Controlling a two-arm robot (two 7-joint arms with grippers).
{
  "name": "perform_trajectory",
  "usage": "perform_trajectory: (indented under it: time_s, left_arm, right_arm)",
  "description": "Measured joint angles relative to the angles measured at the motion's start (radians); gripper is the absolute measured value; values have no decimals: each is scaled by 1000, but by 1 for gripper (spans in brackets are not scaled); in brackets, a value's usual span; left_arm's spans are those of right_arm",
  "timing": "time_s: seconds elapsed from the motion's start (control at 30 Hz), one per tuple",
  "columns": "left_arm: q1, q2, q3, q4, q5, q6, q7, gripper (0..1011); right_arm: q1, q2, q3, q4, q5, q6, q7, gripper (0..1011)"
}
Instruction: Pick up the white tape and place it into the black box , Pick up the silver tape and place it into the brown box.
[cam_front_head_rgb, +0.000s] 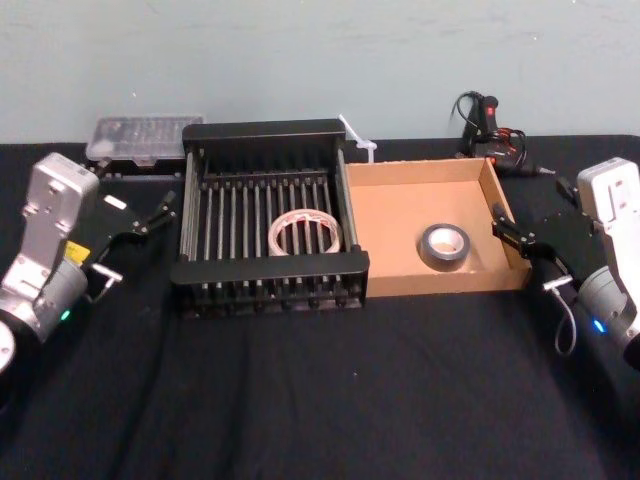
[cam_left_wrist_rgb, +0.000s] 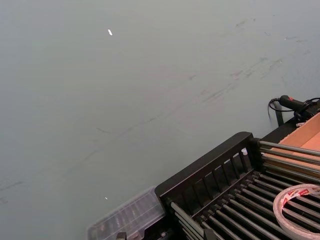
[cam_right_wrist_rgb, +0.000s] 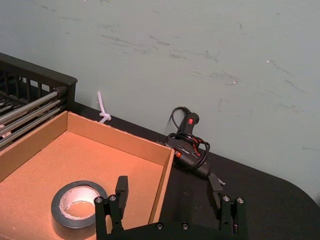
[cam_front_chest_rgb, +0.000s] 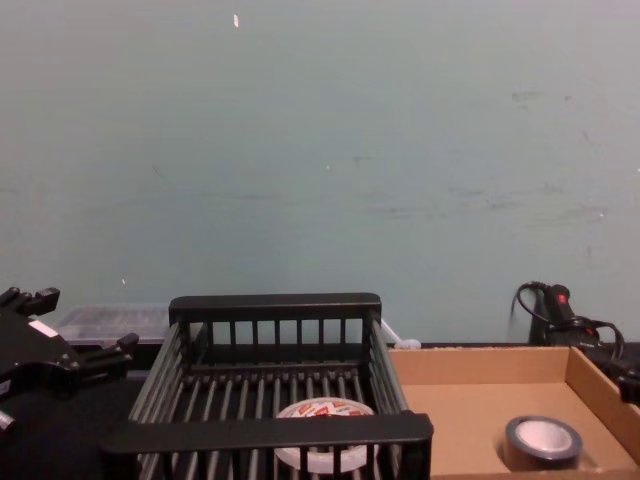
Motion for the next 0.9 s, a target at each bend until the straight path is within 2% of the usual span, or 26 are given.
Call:
perform_trajectory:
  time_s: [0.9]
  left_arm:
    - [0,0,0,0,0,0,0,1001]
  right_arm:
    - [0,1,-1,0,1,1,1,1003]
